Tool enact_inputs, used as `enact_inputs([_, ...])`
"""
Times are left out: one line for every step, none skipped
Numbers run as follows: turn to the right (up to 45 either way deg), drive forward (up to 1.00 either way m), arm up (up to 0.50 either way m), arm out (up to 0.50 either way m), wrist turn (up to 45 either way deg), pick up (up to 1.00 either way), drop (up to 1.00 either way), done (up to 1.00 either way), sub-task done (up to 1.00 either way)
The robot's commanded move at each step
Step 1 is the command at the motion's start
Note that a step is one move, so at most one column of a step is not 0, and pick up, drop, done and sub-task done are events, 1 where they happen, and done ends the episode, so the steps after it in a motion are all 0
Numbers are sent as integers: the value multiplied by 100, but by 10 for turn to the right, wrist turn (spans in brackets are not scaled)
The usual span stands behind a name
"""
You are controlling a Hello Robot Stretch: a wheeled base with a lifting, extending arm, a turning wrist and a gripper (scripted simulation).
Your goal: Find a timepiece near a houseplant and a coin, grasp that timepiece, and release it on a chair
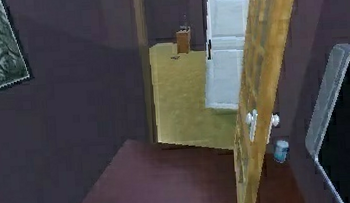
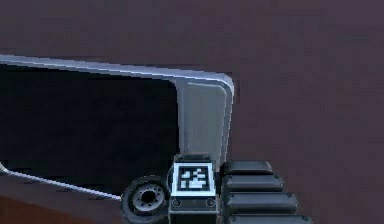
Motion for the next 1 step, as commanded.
enact_inputs([-60,0,0,0,0,0,0,0,0])
